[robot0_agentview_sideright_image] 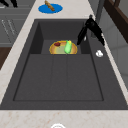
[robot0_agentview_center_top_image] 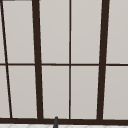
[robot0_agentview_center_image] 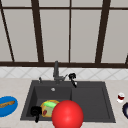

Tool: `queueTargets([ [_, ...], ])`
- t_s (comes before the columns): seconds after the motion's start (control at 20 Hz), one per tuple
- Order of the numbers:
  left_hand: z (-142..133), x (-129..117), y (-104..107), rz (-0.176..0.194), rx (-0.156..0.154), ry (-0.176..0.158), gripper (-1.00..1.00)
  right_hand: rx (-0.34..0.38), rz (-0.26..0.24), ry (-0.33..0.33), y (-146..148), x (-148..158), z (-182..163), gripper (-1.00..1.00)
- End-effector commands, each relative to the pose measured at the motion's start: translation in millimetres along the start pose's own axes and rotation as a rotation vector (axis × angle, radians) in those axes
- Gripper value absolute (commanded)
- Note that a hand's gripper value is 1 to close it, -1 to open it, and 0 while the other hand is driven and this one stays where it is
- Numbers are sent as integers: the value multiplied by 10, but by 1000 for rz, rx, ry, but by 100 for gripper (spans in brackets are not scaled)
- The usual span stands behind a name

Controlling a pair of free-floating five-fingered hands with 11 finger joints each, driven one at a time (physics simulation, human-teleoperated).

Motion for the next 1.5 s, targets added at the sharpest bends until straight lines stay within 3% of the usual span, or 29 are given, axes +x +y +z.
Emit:
queueTargets([
  [0.0,0,0,0,0,0,0,0,-7,-1,3,14,-1,15,-100],
  [0.1,0,0,0,0,0,0,0,-20,-30,13,69,-61,100,-100],
  [0.4,0,0,0,0,0,0,0,-37,-107,-58,158,-305,314,-100],
  [1.45,0,0,0,0,0,0,0,-72,-130,-81,755,-1100,820,-100],
])
